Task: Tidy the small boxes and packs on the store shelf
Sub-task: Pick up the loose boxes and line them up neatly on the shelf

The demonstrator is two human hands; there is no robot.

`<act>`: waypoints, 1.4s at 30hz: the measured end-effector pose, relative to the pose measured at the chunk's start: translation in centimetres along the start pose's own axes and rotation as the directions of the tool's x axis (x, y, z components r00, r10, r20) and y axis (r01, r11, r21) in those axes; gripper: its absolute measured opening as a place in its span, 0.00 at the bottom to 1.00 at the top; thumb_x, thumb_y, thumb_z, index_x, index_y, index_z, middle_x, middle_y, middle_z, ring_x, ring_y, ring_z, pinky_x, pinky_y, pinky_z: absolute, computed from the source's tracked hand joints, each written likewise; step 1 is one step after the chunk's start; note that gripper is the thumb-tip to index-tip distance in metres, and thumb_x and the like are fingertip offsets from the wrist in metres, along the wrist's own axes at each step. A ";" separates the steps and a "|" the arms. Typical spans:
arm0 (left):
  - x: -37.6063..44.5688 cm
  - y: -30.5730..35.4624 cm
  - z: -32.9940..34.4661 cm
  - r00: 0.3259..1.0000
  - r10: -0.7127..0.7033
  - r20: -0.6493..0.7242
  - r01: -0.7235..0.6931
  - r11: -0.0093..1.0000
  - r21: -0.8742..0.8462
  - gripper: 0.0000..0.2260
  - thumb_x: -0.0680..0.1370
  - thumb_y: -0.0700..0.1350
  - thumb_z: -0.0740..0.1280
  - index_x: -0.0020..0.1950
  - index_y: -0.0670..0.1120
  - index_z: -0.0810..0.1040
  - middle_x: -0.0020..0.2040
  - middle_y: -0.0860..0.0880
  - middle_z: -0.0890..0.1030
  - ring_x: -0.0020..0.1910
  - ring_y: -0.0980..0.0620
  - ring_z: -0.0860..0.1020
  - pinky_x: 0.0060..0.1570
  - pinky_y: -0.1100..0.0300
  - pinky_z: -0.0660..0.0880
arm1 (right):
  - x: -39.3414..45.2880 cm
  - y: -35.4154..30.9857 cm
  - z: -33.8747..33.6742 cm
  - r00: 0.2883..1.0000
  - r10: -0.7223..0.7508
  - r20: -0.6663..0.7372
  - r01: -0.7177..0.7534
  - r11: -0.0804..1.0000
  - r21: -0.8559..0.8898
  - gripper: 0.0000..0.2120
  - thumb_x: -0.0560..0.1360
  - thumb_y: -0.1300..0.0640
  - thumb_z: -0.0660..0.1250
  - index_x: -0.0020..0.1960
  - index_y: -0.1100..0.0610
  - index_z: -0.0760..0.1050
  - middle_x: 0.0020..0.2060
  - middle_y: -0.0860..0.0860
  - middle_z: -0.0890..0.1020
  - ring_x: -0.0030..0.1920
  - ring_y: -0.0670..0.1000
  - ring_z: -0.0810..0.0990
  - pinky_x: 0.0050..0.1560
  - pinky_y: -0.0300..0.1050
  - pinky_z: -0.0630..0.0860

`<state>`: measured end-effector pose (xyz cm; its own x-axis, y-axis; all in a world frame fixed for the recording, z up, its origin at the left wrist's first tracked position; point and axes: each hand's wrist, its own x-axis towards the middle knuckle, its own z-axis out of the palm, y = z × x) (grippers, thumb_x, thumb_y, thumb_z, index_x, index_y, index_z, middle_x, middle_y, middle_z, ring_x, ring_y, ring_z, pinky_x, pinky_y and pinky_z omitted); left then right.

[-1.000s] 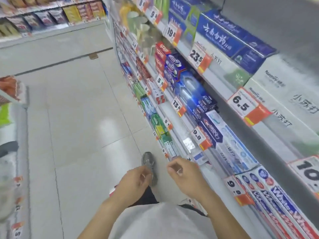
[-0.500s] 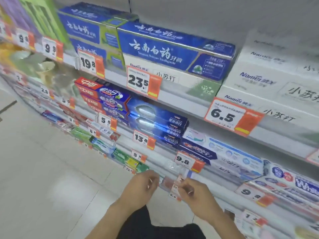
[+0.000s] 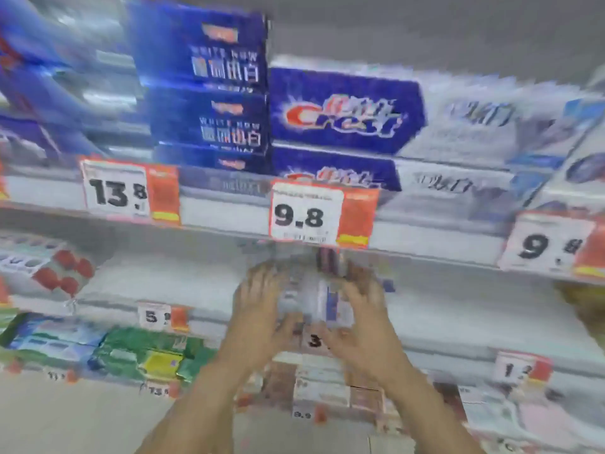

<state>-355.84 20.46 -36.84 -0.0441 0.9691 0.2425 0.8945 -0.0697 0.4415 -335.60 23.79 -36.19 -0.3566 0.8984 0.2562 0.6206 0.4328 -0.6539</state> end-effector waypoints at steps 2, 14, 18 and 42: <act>1.1 -1.1 1.8 0.996 0.073 -0.059 -0.072 0.997 0.022 0.28 0.76 0.61 0.59 0.73 0.52 0.64 0.73 0.46 0.64 0.72 0.44 0.61 0.68 0.49 0.60 | 0.6 1.0 1.7 0.997 -0.068 -0.045 0.066 0.997 -0.042 0.36 0.66 0.37 0.73 0.72 0.41 0.67 0.72 0.55 0.61 0.77 0.53 0.58 0.73 0.46 0.61; 1.5 -2.4 1.9 0.969 0.246 0.033 -0.248 0.962 0.116 0.23 0.75 0.55 0.67 0.69 0.53 0.69 0.64 0.52 0.74 0.65 0.48 0.68 0.63 0.55 0.61 | 2.5 -0.2 3.1 0.994 -0.096 0.061 0.106 0.975 -0.195 0.36 0.64 0.48 0.79 0.67 0.52 0.65 0.61 0.50 0.74 0.61 0.53 0.73 0.58 0.44 0.71; 2.8 -2.3 1.5 0.977 0.209 0.037 -0.212 0.971 0.109 0.29 0.71 0.55 0.72 0.71 0.52 0.70 0.64 0.50 0.73 0.65 0.48 0.67 0.61 0.54 0.64 | 3.2 -0.7 1.5 0.992 -0.035 0.120 0.055 0.984 -0.171 0.43 0.63 0.49 0.80 0.71 0.49 0.60 0.61 0.48 0.74 0.59 0.50 0.75 0.56 0.42 0.72; 2.7 -5.3 0.7 0.972 0.197 -0.131 -0.226 0.937 -0.266 0.14 0.75 0.52 0.69 0.60 0.57 0.71 0.55 0.60 0.78 0.57 0.57 0.73 0.56 0.62 0.69 | 2.3 3.0 1.3 0.967 -0.193 -0.164 0.171 0.975 -0.138 0.33 0.64 0.51 0.77 0.68 0.49 0.71 0.63 0.44 0.73 0.64 0.39 0.70 0.62 0.25 0.62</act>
<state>-360.37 23.61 -39.11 0.0748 0.8970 0.4357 0.7299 -0.3470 0.5889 -335.44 27.06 -38.50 -0.3503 0.7976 0.4910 0.6407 0.5864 -0.4956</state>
